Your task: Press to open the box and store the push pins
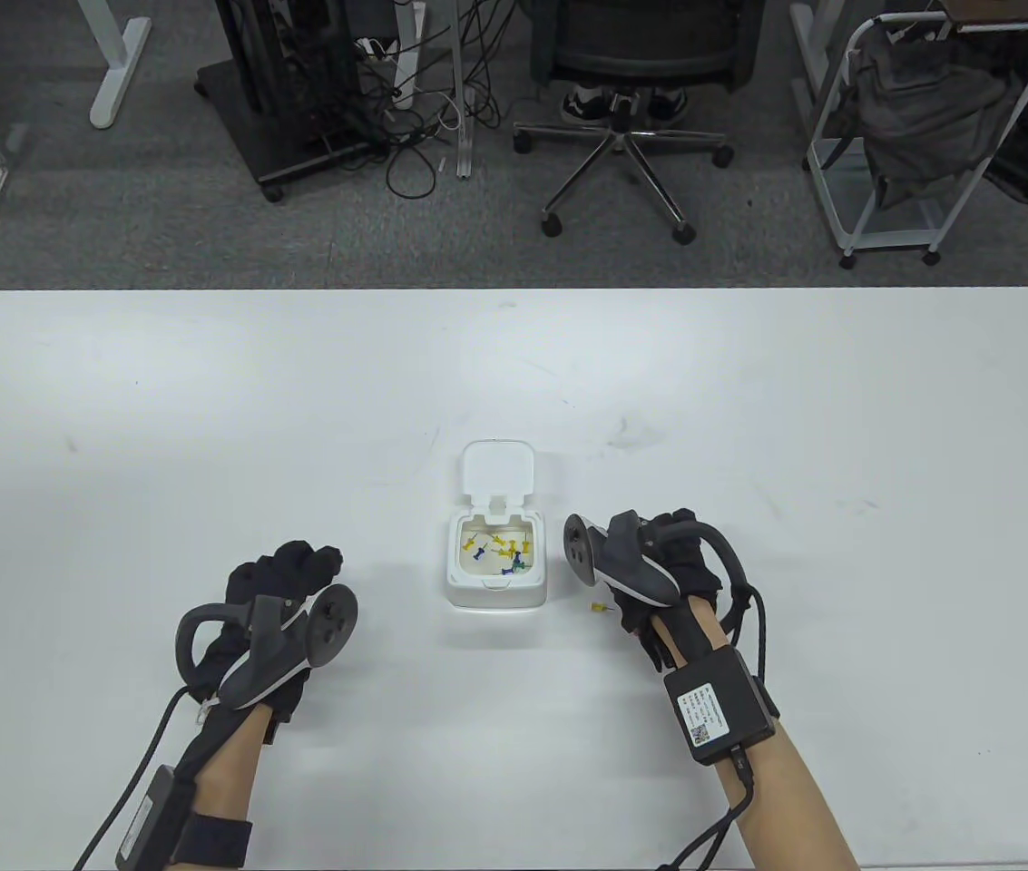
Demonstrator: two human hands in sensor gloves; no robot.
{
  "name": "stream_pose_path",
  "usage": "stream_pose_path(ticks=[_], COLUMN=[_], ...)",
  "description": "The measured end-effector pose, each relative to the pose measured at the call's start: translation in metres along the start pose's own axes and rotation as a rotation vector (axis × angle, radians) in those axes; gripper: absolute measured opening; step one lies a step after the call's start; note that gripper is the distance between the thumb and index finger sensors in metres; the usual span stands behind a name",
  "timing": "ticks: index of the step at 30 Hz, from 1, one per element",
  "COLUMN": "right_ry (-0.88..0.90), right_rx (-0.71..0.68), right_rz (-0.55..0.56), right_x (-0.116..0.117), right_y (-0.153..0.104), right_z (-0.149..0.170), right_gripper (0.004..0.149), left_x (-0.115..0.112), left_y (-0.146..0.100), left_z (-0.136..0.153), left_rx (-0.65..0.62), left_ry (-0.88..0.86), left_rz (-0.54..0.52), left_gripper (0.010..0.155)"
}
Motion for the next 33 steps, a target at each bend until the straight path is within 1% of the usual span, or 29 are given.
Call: stream_pose_path(ticks=[2,4,12,14,17,25,31,33], right_ry=[-0.003,-0.031,-0.034,-0.018,-0.043,-0.042,-0.029,-0.017], right_rx=[-0.010,-0.020,-0.059,-0.076,-0.093,-0.154,-0.173,-0.176], right_rz=[0.030,0.049,0.070,0.071,0.094,0.103,0.102,0.103], right_x=[-0.012,-0.019,-0.042,-0.048,-0.057,-0.065,-0.065,-0.064], right_y=[0.000,-0.001,-0.002,-0.002,-0.003,-0.005,-0.004,-0.004], right_z=[-0.003,-0.006,-0.021,-0.028,-0.041,-0.074,-0.089,-0.091], right_gripper=[0.043,0.043,0.043,0.043,0.043,0.042,0.042,0.045], left_x=[0.000,0.000,0.000,0.001,0.001,0.001,0.001,0.001], left_y=[0.000,0.000,0.000,0.000,0.000,0.000,0.000,0.000], left_z=[0.001,0.001,0.001,0.001,0.001,0.001,0.001,0.002], left_rx=[0.002,0.002,0.000,0.000,-0.001,0.000,0.001,0.001], left_ry=[-0.001,-0.001,-0.001,-0.003,-0.003,-0.004,-0.005,-0.007], left_rz=[-0.002,0.000,-0.001,-0.002,-0.002,-0.007,-0.008,-0.008], left_gripper=[0.058,0.058,0.058,0.058,0.058,0.058,0.058,0.058])
Point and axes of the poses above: the tracker on the back of each hand, its own z axis roughly to the little-finger side, its own y axis roughly from the wrist to the fingertips, x = y × z, the point moved 5 cm from there along y, roughly from the wrist to the fingertips, and after that the axes turned 9 degrees about x, right-handed, at the moved point
